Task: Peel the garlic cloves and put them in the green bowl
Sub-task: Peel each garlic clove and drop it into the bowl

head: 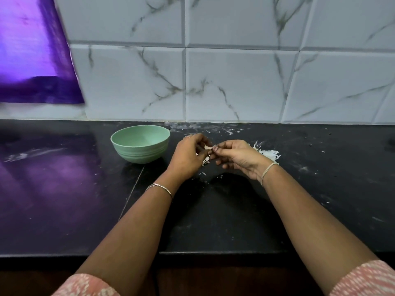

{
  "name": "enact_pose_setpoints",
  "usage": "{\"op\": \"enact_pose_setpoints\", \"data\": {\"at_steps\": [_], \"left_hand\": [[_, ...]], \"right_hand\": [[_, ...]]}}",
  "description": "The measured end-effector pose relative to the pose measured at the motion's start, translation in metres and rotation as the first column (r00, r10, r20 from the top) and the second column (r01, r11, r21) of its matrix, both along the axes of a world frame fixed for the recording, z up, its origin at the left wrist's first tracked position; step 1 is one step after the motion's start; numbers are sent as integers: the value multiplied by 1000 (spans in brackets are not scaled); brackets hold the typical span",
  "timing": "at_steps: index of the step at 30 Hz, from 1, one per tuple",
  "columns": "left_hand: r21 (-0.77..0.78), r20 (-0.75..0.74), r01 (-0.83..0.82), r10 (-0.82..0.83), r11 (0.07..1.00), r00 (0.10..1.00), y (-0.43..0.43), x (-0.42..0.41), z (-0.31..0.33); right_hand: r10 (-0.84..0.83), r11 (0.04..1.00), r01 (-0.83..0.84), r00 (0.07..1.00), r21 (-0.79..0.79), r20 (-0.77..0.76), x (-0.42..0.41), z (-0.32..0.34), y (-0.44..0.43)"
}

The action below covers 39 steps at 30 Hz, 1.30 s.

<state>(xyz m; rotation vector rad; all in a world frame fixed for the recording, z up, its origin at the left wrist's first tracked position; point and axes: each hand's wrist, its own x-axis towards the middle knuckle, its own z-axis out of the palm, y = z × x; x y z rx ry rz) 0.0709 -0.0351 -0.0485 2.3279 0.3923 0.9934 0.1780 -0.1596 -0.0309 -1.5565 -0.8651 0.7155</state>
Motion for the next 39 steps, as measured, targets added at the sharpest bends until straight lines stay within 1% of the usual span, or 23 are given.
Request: {"op": "enact_pose_setpoints", "data": {"at_steps": [3,7,10,13,17,19,20,21,22,24,26,29,32,36,37,39], "left_hand": [[-48,34,-11,12,999,999,-1,2,-1],[-8,23,-15,15,1000,1000,-2,2,-1],[-14,2,-8,8,1000,1000,-4,0,0],[-43,-86,-9,5,999,996,-3,-1,0],[-63,-246,-27,10,998,969,6,-7,7],[-118,-275,0,-33,993,961,11,-19,15],[-174,-299,43,-94,984,949,13,-27,20],[-229,-350,79,-157,970,923,13,-34,23],[-252,-422,96,-198,963,885,14,-40,25],[-231,-563,99,-216,968,798,14,-46,26],[-243,-629,103,-237,965,740,16,-47,25],[-287,-632,130,-290,949,718,23,-46,24],[-293,-589,169,-317,941,743,28,-43,21],[-272,-477,181,-296,945,827,28,-36,13],[-250,-423,166,-262,954,867,25,-32,11],[-207,-263,80,-135,975,955,17,-22,6]], "right_hand": [[-24,999,24,1000,33,-13,3,-1,1],[-30,999,30,1000,36,-9,2,-1,3],[-46,998,46,999,49,3,2,-4,5],[-56,998,56,998,25,17,3,-6,5],[-103,995,103,994,15,47,4,-3,4],[-104,995,104,993,5,62,4,-2,3],[-98,995,99,993,-5,68,3,-2,3],[-90,996,91,993,-17,73,3,-2,2],[-81,996,83,994,-27,77,2,-2,2],[-68,996,71,994,-44,83,1,-2,2],[-66,996,70,994,-49,85,1,-2,2],[-69,996,74,993,-49,93,1,-1,2],[-65,996,70,993,-49,96,1,-1,1],[-46,998,50,994,-45,95,0,-1,1],[-43,998,48,995,-43,95,-1,-1,1],[-34,998,38,996,-42,86,-1,0,2]]}}
